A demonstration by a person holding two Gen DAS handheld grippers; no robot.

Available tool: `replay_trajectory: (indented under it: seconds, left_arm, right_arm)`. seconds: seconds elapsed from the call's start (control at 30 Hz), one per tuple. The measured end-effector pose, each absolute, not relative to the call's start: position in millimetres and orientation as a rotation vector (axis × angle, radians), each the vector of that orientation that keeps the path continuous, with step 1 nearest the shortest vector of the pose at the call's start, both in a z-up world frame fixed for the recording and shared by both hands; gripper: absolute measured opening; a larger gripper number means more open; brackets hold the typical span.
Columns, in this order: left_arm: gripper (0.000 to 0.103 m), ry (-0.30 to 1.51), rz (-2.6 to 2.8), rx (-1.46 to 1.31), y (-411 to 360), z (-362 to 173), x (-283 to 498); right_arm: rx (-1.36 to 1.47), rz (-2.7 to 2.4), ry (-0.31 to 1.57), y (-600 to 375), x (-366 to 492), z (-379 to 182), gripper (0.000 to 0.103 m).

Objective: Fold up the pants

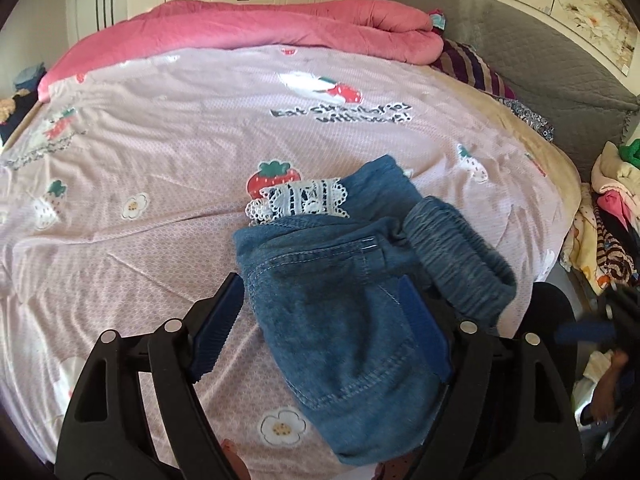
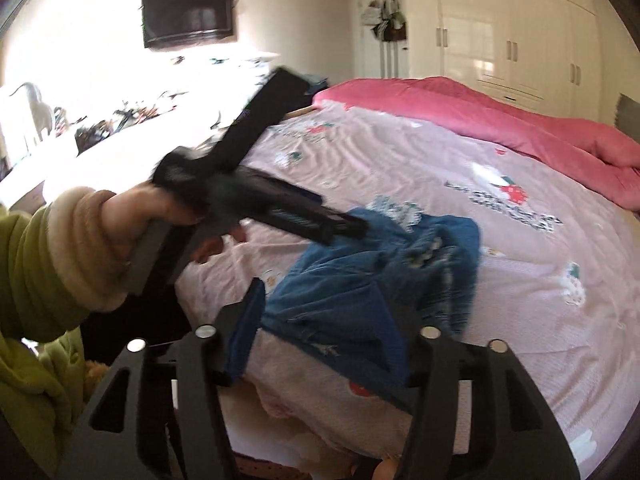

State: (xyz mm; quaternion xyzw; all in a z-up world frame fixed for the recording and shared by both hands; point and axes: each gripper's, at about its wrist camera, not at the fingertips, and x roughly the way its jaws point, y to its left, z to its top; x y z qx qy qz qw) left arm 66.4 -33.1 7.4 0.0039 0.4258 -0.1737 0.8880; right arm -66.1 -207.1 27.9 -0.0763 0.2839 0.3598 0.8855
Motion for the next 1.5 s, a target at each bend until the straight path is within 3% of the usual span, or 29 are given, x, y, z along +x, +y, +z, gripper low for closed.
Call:
replay_trajectory:
  seconds: [0.2,0.5,1.43,1.5]
  left_arm:
    - [0.082,0.859,-0.336,0.030,-35,13,54]
    - [0.086,0.914,-0.260,0.027,-23,-15,57]
    - [0.093,1.013,-0.285,-0.120,-19,-54,68]
    - [0.093,1.012,-0.286,-0.127,-20,-53,68]
  right_arm:
    - [-0.081,0.653,0.604,-225,-53,20,0.081]
    - [0.068,0.557,0.676,-255,-8,14,0.092]
    - [0.280,0.608,0.992,-251,114,-54,0.095]
    - [0.284,0.628,0.996,-250,117,-56,0.082]
